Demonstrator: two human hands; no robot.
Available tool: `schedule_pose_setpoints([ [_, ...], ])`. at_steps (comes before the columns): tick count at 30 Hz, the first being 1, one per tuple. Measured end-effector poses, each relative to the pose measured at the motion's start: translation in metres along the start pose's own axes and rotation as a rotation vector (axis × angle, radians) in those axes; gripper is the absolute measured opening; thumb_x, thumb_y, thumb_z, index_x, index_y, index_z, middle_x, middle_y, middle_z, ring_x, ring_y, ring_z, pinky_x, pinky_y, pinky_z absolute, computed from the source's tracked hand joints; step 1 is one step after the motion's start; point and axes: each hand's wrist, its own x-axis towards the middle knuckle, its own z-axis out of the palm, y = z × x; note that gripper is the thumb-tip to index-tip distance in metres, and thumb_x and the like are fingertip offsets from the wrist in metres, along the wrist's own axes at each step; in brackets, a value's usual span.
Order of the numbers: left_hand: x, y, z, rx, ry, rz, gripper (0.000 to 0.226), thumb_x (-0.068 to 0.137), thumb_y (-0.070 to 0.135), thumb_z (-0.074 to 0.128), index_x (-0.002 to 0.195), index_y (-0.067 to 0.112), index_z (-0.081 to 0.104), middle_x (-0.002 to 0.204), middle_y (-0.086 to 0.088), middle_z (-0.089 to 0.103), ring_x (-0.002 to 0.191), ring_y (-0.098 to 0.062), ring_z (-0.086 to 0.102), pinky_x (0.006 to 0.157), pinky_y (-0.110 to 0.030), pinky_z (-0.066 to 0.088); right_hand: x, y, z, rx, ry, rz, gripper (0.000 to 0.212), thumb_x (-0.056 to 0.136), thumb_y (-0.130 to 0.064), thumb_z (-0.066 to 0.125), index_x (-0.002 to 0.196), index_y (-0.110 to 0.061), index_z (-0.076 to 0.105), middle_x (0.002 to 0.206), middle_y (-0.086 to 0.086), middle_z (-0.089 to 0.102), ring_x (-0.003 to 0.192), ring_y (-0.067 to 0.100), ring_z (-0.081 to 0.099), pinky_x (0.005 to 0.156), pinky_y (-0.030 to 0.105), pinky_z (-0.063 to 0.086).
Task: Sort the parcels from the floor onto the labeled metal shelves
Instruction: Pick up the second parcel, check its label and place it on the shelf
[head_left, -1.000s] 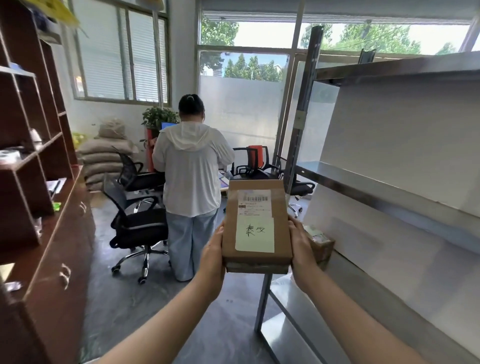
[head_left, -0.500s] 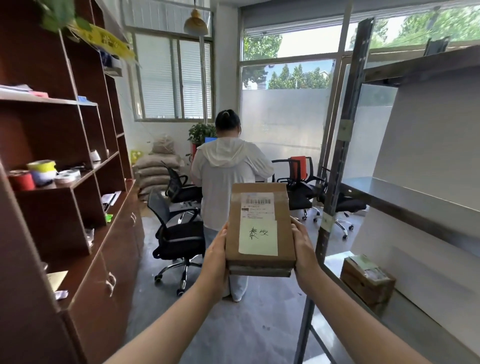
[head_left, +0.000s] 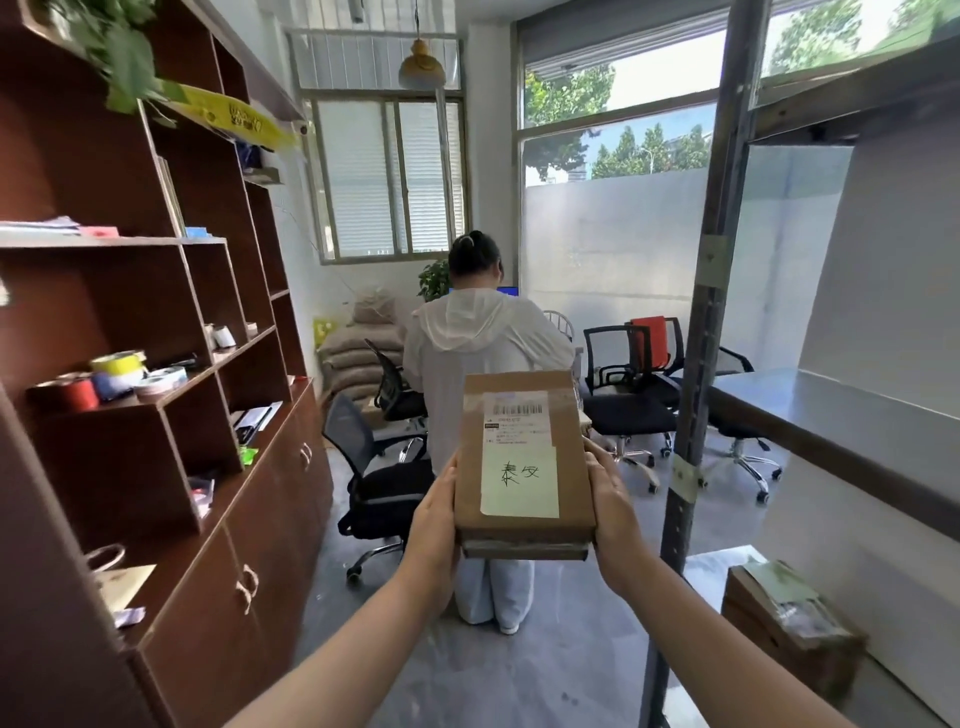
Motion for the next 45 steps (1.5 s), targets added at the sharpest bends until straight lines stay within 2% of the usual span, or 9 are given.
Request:
schedule_pose_setpoints([
  [4, 0.012, -0.012, 0.007, 0.024, -0.011, -0.015, 0.039, 0.104, 0.041, 0.045, 0.134, 0.026, 0.064, 0.129, -0.003, 0.071, 0.122, -0.022, 0.066, 0.113, -0.048, 0.044, 0.009, 0.007, -0.013, 0.020, -0.007, 0.019, 0.027, 0.106, -0.022, 0.038, 0.126, -0.025, 0.056, 0.117, 0.015, 0.068, 0.093, 0.022, 0.066, 0.069, 0.029, 0.058],
  [7, 0.020, -0.019, 0.012, 0.042, -0.019, -0.001, 0.036, 0.105, 0.037, 0.043, 0.132, 0.027, 0.066, 0.127, 0.000, 0.073, 0.121, -0.019, 0.066, 0.111, -0.046, 0.046, 0.020, 0.010, -0.019, 0.014, -0.017, 0.028, 0.028, 0.106, -0.022, 0.038, 0.127, -0.024, 0.056, 0.115, 0.014, 0.069, 0.090, 0.022, 0.066, 0.067, 0.028, 0.057],
  [14, 0.048, -0.035, 0.010, 0.063, -0.049, 0.021, 0.042, 0.098, 0.049, 0.048, 0.134, 0.033, 0.063, 0.134, 0.005, 0.068, 0.129, -0.015, 0.060, 0.114, -0.045, 0.042, 0.044, 0.018, -0.019, -0.031, 0.019, 0.040, 0.024, 0.106, -0.024, 0.039, 0.114, -0.033, 0.059, 0.108, 0.009, 0.071, 0.093, 0.025, 0.067, 0.078, 0.038, 0.056],
  [18, 0.066, -0.035, 0.008, -0.037, -0.082, -0.008, 0.037, 0.107, 0.034, 0.041, 0.134, 0.024, 0.064, 0.128, 0.000, 0.072, 0.120, -0.016, 0.067, 0.103, -0.036, 0.050, 0.060, 0.026, -0.011, -0.071, 0.052, 0.049, 0.026, 0.105, -0.026, 0.039, 0.122, -0.030, 0.058, 0.116, 0.014, 0.069, 0.105, 0.033, 0.067, 0.090, 0.048, 0.053],
  [23, 0.093, -0.035, -0.008, -0.034, -0.114, -0.015, 0.035, 0.106, 0.034, 0.043, 0.125, 0.023, 0.070, 0.117, 0.001, 0.077, 0.110, -0.013, 0.071, 0.089, -0.029, 0.052, 0.084, 0.041, 0.007, -0.097, 0.078, 0.064, 0.026, 0.105, -0.028, 0.041, 0.121, -0.033, 0.060, 0.116, 0.011, 0.070, 0.108, 0.032, 0.067, 0.093, 0.049, 0.054],
  [26, 0.117, -0.032, -0.024, -0.038, -0.135, -0.017, 0.035, 0.106, 0.036, 0.043, 0.127, 0.026, 0.068, 0.122, 0.003, 0.075, 0.113, -0.010, 0.070, 0.093, -0.029, 0.051, 0.099, 0.049, 0.024, -0.120, 0.087, 0.059, 0.025, 0.105, -0.028, 0.040, 0.116, -0.036, 0.061, 0.113, 0.009, 0.071, 0.101, 0.027, 0.068, 0.086, 0.042, 0.056],
  [31, 0.168, -0.025, -0.049, 0.002, -0.184, -0.002, 0.039, 0.106, 0.040, 0.039, 0.134, 0.029, 0.063, 0.130, 0.003, 0.071, 0.124, -0.016, 0.064, 0.112, -0.044, 0.045, 0.130, 0.050, 0.060, -0.118, 0.108, 0.000, 0.027, 0.105, -0.019, 0.039, 0.124, -0.021, 0.059, 0.100, -0.004, 0.067, 0.086, 0.011, 0.065, 0.074, 0.025, 0.055],
  [36, 0.219, -0.026, -0.076, 0.008, -0.217, -0.002, 0.039, 0.105, 0.044, 0.042, 0.136, 0.031, 0.062, 0.135, 0.003, 0.067, 0.129, -0.017, 0.060, 0.115, -0.047, 0.041, 0.161, 0.065, 0.088, -0.115, 0.138, -0.021, 0.030, 0.105, -0.018, 0.040, 0.129, -0.014, 0.057, 0.098, -0.001, 0.069, 0.081, 0.011, 0.066, 0.063, 0.019, 0.057],
  [45, 0.283, -0.041, -0.100, 0.008, -0.263, -0.057, 0.043, 0.100, 0.050, 0.048, 0.135, 0.031, 0.062, 0.135, 0.002, 0.068, 0.127, -0.019, 0.062, 0.114, -0.047, 0.043, 0.195, 0.097, 0.113, -0.136, 0.262, -0.035, 0.026, 0.106, -0.024, 0.039, 0.122, -0.027, 0.059, 0.113, 0.010, 0.070, 0.092, 0.020, 0.068, 0.074, 0.030, 0.056],
])
